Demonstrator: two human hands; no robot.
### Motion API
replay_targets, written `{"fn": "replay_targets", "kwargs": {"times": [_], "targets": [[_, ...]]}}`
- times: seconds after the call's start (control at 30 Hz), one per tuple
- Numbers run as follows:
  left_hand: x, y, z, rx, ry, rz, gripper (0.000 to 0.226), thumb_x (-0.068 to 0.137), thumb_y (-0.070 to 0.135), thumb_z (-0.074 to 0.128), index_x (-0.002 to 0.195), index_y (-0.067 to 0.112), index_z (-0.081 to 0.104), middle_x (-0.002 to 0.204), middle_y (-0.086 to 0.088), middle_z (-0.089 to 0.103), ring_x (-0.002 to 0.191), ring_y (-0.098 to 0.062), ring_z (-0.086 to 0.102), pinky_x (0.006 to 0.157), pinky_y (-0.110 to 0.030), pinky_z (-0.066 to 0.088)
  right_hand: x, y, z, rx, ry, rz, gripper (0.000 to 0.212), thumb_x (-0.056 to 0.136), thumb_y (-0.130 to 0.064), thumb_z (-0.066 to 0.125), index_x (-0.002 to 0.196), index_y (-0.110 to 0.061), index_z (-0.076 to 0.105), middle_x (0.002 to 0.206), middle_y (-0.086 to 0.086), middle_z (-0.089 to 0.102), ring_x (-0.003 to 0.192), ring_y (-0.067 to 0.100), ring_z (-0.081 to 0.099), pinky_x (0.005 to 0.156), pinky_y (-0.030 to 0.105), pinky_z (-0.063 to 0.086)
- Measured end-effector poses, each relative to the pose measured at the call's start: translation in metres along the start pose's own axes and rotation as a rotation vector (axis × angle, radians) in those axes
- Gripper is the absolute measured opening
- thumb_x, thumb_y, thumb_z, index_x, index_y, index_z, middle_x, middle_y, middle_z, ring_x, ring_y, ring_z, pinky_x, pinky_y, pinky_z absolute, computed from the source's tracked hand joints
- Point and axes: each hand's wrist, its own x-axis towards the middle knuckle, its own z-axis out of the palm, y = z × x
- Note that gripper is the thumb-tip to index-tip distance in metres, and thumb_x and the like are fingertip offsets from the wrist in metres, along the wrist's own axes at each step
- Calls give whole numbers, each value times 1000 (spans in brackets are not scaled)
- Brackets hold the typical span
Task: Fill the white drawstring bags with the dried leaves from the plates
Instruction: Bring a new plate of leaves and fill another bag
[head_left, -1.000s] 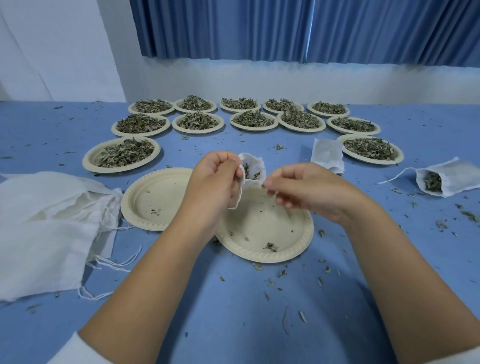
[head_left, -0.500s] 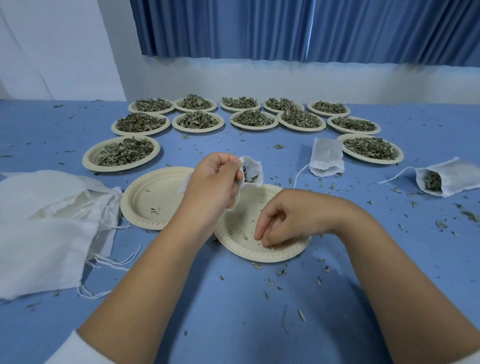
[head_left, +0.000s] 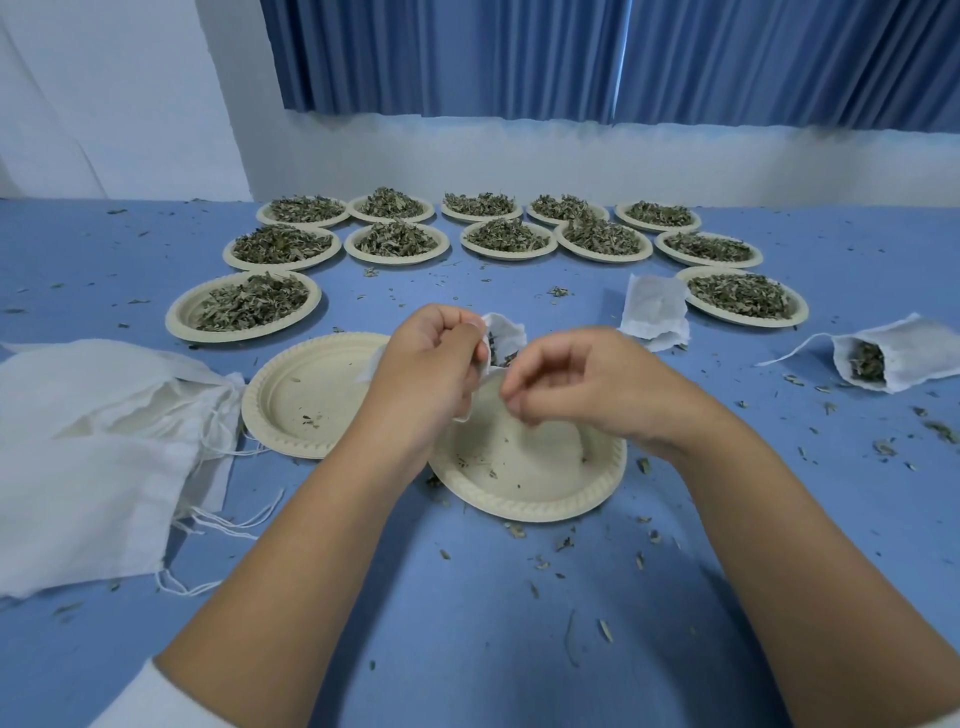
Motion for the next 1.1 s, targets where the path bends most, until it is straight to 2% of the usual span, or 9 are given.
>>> {"fn": "replay_targets", "kwargs": {"times": [0.1,0.23,0.4,0.6,0.7,0.77,0.83,0.97,1.1], "targets": [[-1,0,1,-1,-22,-17,20,98,5,43,80,11,49,41,8,37,34,-7,23,38,-17,20,6,3,3,198,351,-93,18,80,3,74,80,-14,72,69,-2,72,63,9,67,66,18,53],[-3,3,4,-44,-72,-18,19,101,6,41,83,10,47,37,10,40,31,-5,24,36,-15,21,11,8,12,156,531,-124,15,78,-1,79,84,-12,71,76,0,75,68,11,71,70,19,56],[-1,2,1,-108,-69,-16,23,99,3,41,77,10,47,47,4,39,37,-8,21,37,-16,21,15,12,18,115,503,-192,16,81,2,74,92,-9,73,85,-3,76,79,8,73,74,17,55],[0,2,-1,-144,-37,-18,24,98,4,41,75,11,46,51,1,37,41,-10,19,36,-17,21,14,12,14,83,597,-191,15,80,-5,78,80,-20,73,77,-5,74,70,5,68,65,18,53],[-1,3,0,-127,-32,11,23,99,5,42,77,11,47,48,4,39,38,-9,21,36,-16,22,15,12,9,225,606,69,12,84,-24,76,86,-15,69,72,1,68,57,3,61,51,16,49],[-2,1,1,-69,-36,47,20,98,4,44,81,11,50,48,7,46,34,-6,26,36,-15,24,15,10,7,417,423,287,29,90,-38,68,92,-9,65,69,7,70,55,11,65,49,21,52],[-3,-3,5,28,-80,70,16,97,3,46,86,12,54,52,9,53,33,-4,34,36,-14,28,15,8,7,569,276,350,36,91,-42,64,88,-7,65,72,13,72,61,20,70,54,26,56],[-3,-14,11,219,-166,125,10,97,9,51,90,9,58,56,11,59,45,2,48,47,-8,37,19,13,11,555,332,273,13,92,-17,65,90,-4,61,74,12,72,65,21,71,71,37,62],[2,-19,8,264,-92,141,10,96,17,54,93,15,63,67,12,65,53,4,50,53,-7,37,23,20,10,500,548,104,20,89,-4,67,90,-11,49,71,7,71,59,18,70,56,25,57]]}}
